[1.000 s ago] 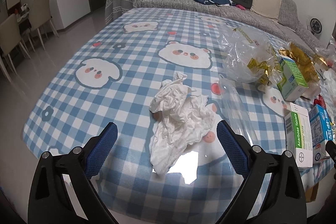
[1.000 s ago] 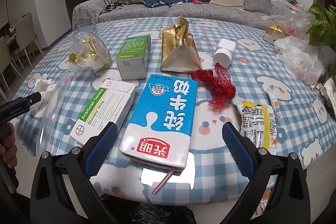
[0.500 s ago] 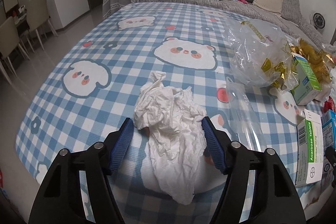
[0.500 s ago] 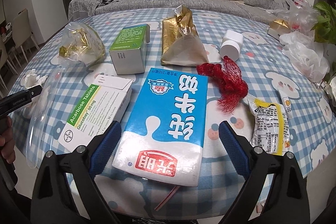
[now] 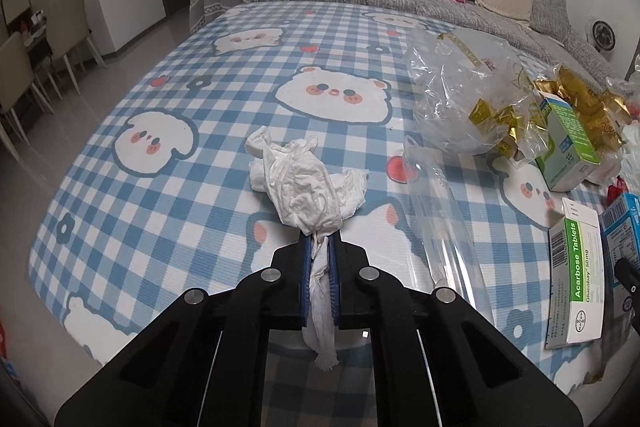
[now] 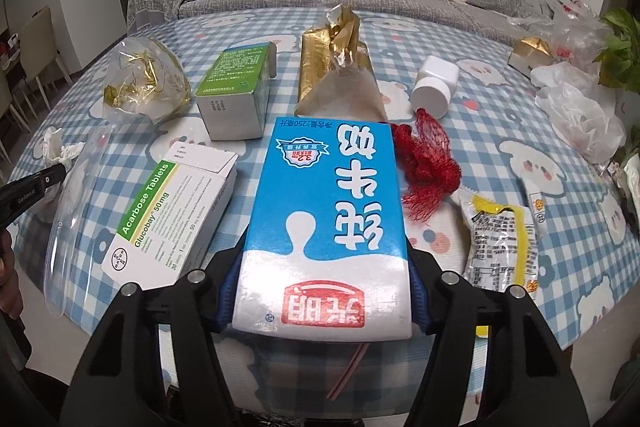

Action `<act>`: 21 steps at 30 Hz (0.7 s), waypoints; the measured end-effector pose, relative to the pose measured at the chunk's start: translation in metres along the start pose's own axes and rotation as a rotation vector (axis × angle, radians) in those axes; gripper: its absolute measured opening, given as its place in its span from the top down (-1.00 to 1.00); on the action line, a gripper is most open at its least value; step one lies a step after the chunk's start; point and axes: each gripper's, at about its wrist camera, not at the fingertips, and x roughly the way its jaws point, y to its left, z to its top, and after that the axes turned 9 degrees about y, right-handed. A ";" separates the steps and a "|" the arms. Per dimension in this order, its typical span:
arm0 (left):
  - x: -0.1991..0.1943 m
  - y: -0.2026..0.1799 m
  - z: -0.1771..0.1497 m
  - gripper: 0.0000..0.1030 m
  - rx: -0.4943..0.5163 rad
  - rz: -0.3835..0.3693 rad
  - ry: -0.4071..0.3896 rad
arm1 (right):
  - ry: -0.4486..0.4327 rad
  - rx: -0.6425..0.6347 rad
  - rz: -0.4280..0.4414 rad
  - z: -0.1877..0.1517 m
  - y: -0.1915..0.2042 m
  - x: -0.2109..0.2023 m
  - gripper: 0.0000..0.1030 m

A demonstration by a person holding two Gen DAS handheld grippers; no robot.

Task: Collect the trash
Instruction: 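Carry the tissue in the left tool and the milk carton in the right tool to the bin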

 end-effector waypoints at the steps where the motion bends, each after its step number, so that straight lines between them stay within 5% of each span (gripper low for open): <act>1: -0.001 0.001 -0.002 0.87 -0.003 0.002 0.000 | 0.001 0.000 -0.002 -0.001 -0.001 -0.002 -0.18; 21: -0.088 0.000 -0.067 0.87 -0.007 -0.070 -0.087 | -0.073 0.036 0.036 -0.058 -0.002 -0.062 -0.17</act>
